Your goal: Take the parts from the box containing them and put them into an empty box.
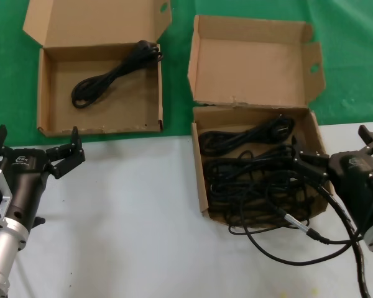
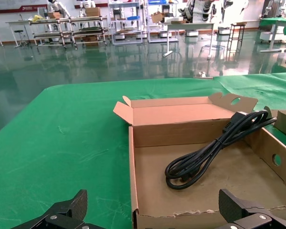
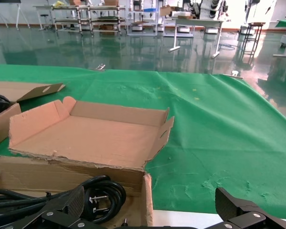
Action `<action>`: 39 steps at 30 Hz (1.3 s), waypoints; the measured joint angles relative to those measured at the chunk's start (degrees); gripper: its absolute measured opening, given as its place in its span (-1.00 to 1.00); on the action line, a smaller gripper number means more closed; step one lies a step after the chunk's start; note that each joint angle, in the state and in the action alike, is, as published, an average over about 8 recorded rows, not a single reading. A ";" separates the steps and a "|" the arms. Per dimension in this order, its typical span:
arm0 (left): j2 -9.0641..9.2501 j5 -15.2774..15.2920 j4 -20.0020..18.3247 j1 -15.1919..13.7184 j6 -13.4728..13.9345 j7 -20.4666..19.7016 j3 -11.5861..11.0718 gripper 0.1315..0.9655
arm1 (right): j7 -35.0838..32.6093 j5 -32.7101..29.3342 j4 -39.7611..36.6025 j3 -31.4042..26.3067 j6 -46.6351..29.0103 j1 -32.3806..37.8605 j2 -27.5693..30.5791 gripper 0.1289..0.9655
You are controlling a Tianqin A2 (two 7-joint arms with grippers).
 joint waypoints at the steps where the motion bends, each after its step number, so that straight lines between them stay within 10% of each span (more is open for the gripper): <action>1: 0.00 0.00 0.00 0.00 0.00 0.00 0.00 1.00 | 0.00 0.00 0.00 0.00 0.00 0.00 0.00 1.00; 39: 0.00 0.00 0.00 0.00 0.00 0.00 0.00 1.00 | 0.00 0.00 0.00 0.00 0.00 0.00 0.00 1.00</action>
